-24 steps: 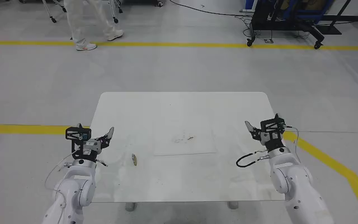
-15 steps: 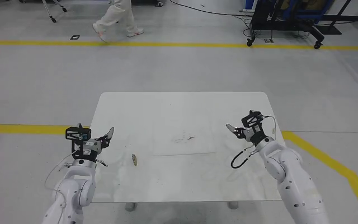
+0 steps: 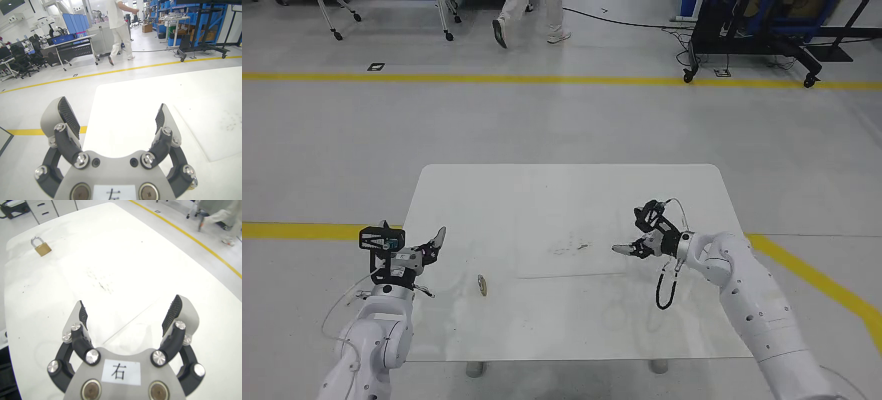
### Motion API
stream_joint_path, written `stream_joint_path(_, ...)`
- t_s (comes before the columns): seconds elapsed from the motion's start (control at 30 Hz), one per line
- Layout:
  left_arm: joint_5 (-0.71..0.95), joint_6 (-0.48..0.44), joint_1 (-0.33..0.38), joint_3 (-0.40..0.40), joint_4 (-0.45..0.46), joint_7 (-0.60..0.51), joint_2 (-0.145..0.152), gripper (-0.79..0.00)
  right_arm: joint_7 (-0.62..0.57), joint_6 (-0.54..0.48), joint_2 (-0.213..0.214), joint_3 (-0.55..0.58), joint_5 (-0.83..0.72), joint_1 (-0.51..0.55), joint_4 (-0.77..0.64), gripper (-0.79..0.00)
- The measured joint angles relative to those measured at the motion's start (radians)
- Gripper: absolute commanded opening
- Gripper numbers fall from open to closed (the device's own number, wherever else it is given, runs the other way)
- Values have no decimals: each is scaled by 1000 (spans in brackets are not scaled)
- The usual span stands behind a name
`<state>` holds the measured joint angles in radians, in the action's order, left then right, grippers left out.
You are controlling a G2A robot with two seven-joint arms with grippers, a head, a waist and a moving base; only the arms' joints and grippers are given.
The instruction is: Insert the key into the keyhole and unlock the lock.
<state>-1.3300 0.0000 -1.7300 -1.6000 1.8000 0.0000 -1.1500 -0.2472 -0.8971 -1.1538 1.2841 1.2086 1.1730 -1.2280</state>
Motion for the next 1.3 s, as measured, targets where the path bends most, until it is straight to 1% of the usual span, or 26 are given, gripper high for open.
stream_joint_path(0.07, 0, 0, 0, 0, 0, 0, 0, 0, -16, -69, -4, -31, -21, -53, 66, 0)
stream_joint_path(0.13, 0, 0, 0, 0, 0, 0, 0, 0, -29, -115, -10, -75, -44, -104, 129, 0)
stream_joint_path(0.4, 0, 0, 0, 0, 0, 0, 0, 0, -40, -115, -21, -309, -169, -263, 301, 0)
stream_joint_path(0.63, 0, 0, 0, 0, 0, 0, 0, 0, 8, -115, -26, -487, -234, -368, 404, 0)
stream_joint_path(0.67, 0, 0, 0, 0, 0, 0, 0, 0, 19, -115, -28, -507, -232, -380, 413, -18)
stream_joint_path(0.73, 0, 0, 0, 0, 0, 0, 0, 0, 52, -115, -32, -554, -214, -404, 438, -252)
stream_joint_path(0.8, 0, 0, 0, 0, 0, 0, 0, 0, 81, -115, -38, -592, -202, -424, 466, -391)
stream_joint_path(0.97, 0, 0, 0, 0, 0, 0, 0, 0, 155, -115, -60, -686, -162, -473, 532, -425)
stream_joint_path(1.2, 0, 0, 0, 0, 0, 0, 0, 0, 268, -115, -90, -776, -104, -521, 593, -428)
stream_joint_path(1.27, 0, 0, 0, 0, 0, 0, 0, 0, 297, -115, -100, -795, -82, -532, 609, -471)
stream_joint_path(1.3, 0, 0, 0, 0, 0, 0, 0, 0, 307, -115, -105, -803, -73, -537, 616, -545)
